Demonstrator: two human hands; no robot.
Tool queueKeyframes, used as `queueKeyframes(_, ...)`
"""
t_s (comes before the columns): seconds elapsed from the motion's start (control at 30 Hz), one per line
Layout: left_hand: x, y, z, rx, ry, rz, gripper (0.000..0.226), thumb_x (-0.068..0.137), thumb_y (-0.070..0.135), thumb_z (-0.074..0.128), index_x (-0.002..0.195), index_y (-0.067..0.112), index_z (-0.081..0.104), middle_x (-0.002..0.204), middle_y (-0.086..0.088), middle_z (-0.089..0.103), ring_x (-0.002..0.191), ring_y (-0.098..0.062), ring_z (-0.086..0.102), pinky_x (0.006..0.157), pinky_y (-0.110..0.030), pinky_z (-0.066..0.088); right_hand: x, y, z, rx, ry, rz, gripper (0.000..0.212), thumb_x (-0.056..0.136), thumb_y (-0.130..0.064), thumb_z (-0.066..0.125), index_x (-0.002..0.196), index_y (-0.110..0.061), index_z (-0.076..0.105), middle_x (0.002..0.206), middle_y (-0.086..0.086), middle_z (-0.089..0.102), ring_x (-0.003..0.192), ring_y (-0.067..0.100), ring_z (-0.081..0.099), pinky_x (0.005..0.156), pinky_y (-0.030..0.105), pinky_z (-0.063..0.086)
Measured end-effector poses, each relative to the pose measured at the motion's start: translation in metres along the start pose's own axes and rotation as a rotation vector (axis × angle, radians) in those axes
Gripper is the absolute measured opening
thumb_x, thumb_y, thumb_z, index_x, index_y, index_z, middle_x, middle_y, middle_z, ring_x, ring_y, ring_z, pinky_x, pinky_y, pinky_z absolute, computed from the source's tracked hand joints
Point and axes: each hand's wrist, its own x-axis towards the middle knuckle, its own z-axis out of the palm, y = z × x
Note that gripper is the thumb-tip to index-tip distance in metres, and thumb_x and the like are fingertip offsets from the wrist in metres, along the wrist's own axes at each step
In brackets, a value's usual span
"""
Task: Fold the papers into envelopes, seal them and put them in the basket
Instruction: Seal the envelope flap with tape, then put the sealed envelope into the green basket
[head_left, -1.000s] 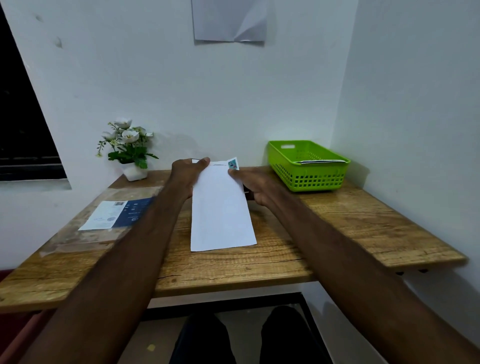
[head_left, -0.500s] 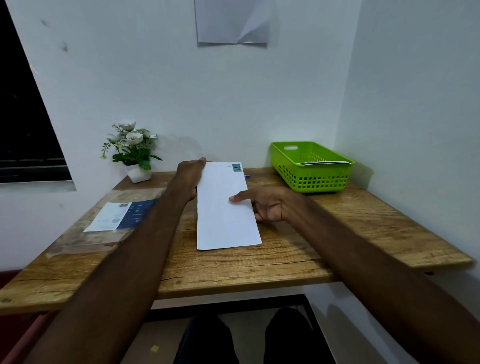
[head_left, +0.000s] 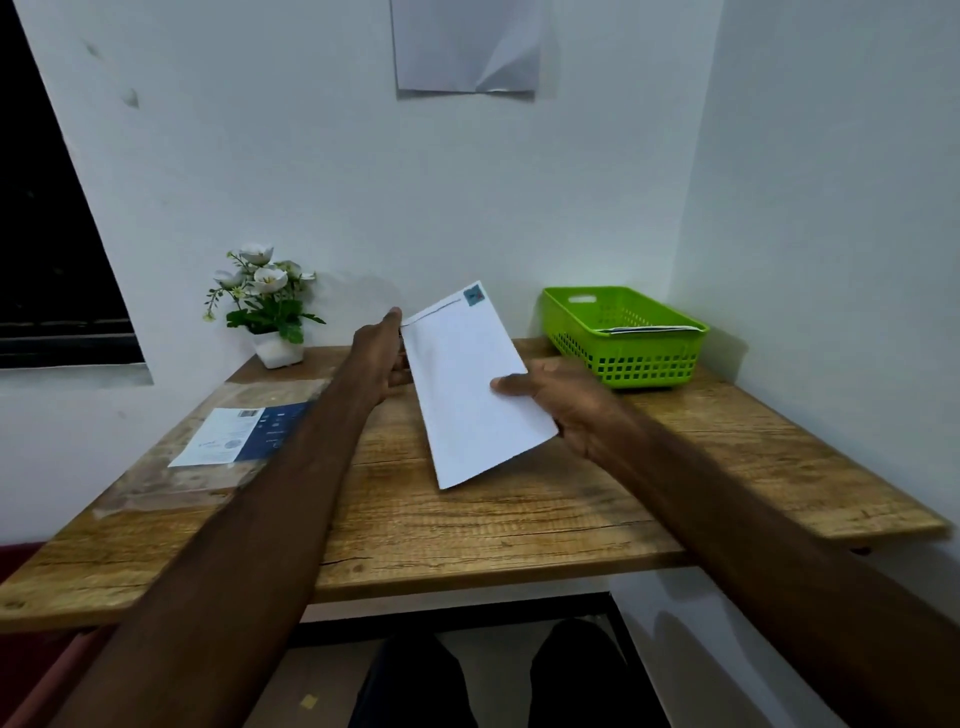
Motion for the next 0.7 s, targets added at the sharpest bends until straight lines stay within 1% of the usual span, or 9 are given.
queueKeyframes(0.03,-0.002,0.0,0.0,-0.018,-0.038,-0.005,0.042,0.107,0.046,0.043,0.107,0.01,0.066,0.094,-0.007,0.075,0.072,-0.021,0.075,0.059,-0.031,0.06,0.0,-0.012,-0.006,-0.071,0.035,-0.075,0.016,0.084,-0.004,0.077,0.099,0.001,0.075,0.099,0.017,0.078,0.076,0.023,0.075,0.067,0.03,0.061)
queueKeyframes(0.1,-0.006,0.001,-0.001,-0.03,-0.111,-0.009,0.045,0.109,0.047,0.036,0.113,0.013,0.064,0.101,-0.008,0.078,0.078,-0.021,0.078,0.059,-0.031,0.061,0.0,-0.041,-0.019,-0.276,0.156,-0.244,0.005,0.084,-0.007,0.076,0.088,-0.003,0.076,0.09,0.016,0.077,0.068,0.019,0.071,0.061,0.026,0.055)
queueKeyframes(0.23,-0.008,0.003,-0.001,-0.009,-0.137,0.003,0.05,0.11,0.047,0.031,0.123,0.011,0.064,0.106,-0.01,0.078,0.087,-0.022,0.077,0.066,-0.033,0.062,0.009,-0.101,-0.05,-0.848,0.512,-0.566,0.017,0.08,-0.016,0.065,0.08,0.0,0.069,0.075,0.019,0.065,0.079,0.035,0.067,0.062,0.036,0.046)
queueKeyframes(0.3,-0.008,0.002,-0.001,0.001,-0.132,0.013,0.05,0.11,0.046,0.031,0.122,0.011,0.065,0.105,-0.01,0.078,0.085,-0.022,0.076,0.068,-0.034,0.062,0.016,-0.123,-0.059,-1.029,0.649,-0.617,0.016,0.081,-0.015,0.057,0.085,-0.003,0.067,0.083,0.019,0.063,0.088,0.042,0.064,0.066,0.035,0.043)
queueKeyframes(0.37,-0.008,0.002,-0.001,0.016,-0.123,0.02,0.051,0.11,0.045,0.031,0.121,0.01,0.066,0.103,-0.01,0.078,0.082,-0.021,0.076,0.067,-0.033,0.062,0.027,-0.133,-0.063,-1.225,0.735,-0.631,0.021,0.087,-0.01,0.054,0.1,-0.007,0.071,0.105,0.022,0.066,0.1,0.045,0.063,0.076,0.038,0.047)
queueKeyframes(0.47,-0.006,0.001,0.001,0.035,-0.124,0.022,0.051,0.11,0.046,0.031,0.117,0.01,0.067,0.095,-0.009,0.078,0.072,-0.018,0.075,0.061,-0.032,0.061,0.046,-0.129,-0.064,-1.585,0.739,-0.595,0.024,0.094,-0.003,0.056,0.116,-0.002,0.064,0.119,0.023,0.065,0.109,0.043,0.064,0.086,0.042,0.05)
queueKeyframes(0.53,-0.004,0.0,0.002,0.053,-0.126,0.021,0.052,0.11,0.047,0.031,0.115,0.01,0.068,0.093,-0.009,0.079,0.07,-0.018,0.074,0.061,-0.032,0.061,0.058,-0.117,-0.066,-1.756,0.665,-0.521,0.025,0.099,-0.011,0.053,0.12,-0.003,0.064,0.121,0.019,0.065,0.112,0.039,0.065,0.089,0.04,0.05)
queueKeyframes(0.6,-0.002,-0.002,0.002,0.075,-0.127,0.03,0.053,0.11,0.048,0.031,0.113,0.011,0.069,0.092,-0.01,0.079,0.071,-0.019,0.074,0.062,-0.033,0.06,0.069,-0.104,-0.068,-1.864,0.57,-0.406,0.028,0.101,-0.019,0.054,0.124,-0.008,0.064,0.123,0.014,0.065,0.113,0.036,0.066,0.092,0.038,0.053)
queueKeyframes(0.7,0.001,-0.006,0.002,0.115,-0.134,0.057,0.054,0.109,0.049,0.032,0.111,0.011,0.07,0.088,-0.008,0.08,0.069,-0.019,0.075,0.063,-0.033,0.061,0.081,-0.089,-0.07,-1.925,0.475,-0.269,0.035,0.097,-0.022,0.06,0.13,-0.012,0.06,0.128,0.011,0.063,0.115,0.034,0.065,0.094,0.043,0.056)
